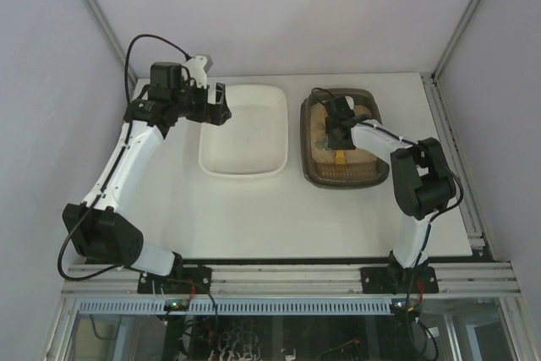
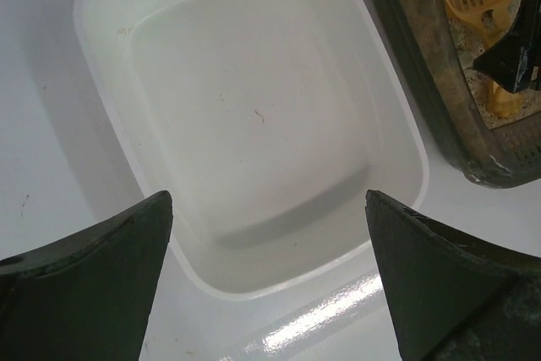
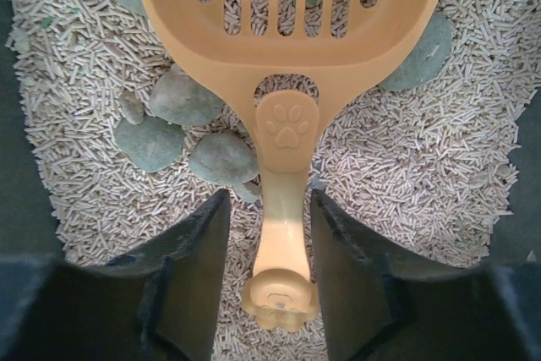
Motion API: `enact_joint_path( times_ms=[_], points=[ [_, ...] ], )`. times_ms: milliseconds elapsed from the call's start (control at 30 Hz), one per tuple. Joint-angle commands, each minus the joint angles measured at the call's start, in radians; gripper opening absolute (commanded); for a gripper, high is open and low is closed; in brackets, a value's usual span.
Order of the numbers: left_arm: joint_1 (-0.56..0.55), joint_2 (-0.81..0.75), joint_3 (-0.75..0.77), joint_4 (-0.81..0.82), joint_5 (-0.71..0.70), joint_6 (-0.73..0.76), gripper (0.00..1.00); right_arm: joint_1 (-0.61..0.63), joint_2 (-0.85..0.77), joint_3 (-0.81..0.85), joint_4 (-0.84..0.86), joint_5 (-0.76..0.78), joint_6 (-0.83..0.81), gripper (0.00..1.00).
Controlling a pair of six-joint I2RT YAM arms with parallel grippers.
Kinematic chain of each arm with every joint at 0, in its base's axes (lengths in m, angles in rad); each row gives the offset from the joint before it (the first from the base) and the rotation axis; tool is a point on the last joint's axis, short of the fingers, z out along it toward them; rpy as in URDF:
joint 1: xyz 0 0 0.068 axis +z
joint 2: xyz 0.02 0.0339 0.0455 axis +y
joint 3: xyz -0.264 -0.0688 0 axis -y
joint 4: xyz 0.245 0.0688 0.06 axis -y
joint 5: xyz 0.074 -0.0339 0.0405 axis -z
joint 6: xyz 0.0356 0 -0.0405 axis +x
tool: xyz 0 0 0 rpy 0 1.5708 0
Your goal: Clean the litter box
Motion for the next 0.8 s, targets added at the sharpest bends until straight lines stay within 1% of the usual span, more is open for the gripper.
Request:
enact_joint_path(
  times_ms=[0,100,167,200,233,367,467,600,767],
  points=[
    [-0.003,-0.043,-0.018,0.038,0.001,0.012,1.0,-0.016,0.012,0.036,0.042,0.034,0.001,0.39],
    [-0.003,-0.039,-0.021,0.038,-0.001,0.014,1.0,-0.02,0.02,0.035,0.046,0.039,0.002,0.28],
    [-0.004,-0.036,-0.021,0.038,-0.003,0.014,1.0,-0.02,0.018,0.037,0.051,0.042,0.001,0.15],
    [-0.004,-0.035,-0.021,0.037,-0.004,0.015,1.0,-0.02,0.014,0.037,0.051,0.047,0.001,0.05],
    [-0.004,-0.032,-0.021,0.038,-0.003,0.014,1.0,-0.02,0.008,0.037,0.05,0.053,0.001,0.0],
    [-0.004,-0.02,0.007,0.019,0.026,0.039,1.0,-0.009,-0.056,0.037,0.033,0.112,-0.027,0.0],
    [-0.003,0.013,0.091,-0.038,0.055,0.074,1.0,-0.002,-0.118,0.058,0.003,0.126,-0.071,0.0],
    [-0.003,0.054,0.201,-0.081,0.097,0.081,1.0,-0.002,-0.187,0.089,-0.046,0.092,-0.089,0.0],
    [-0.004,0.125,0.313,-0.171,0.248,0.132,1.0,-0.003,-0.247,0.089,-0.07,0.016,-0.092,0.0]
  ],
)
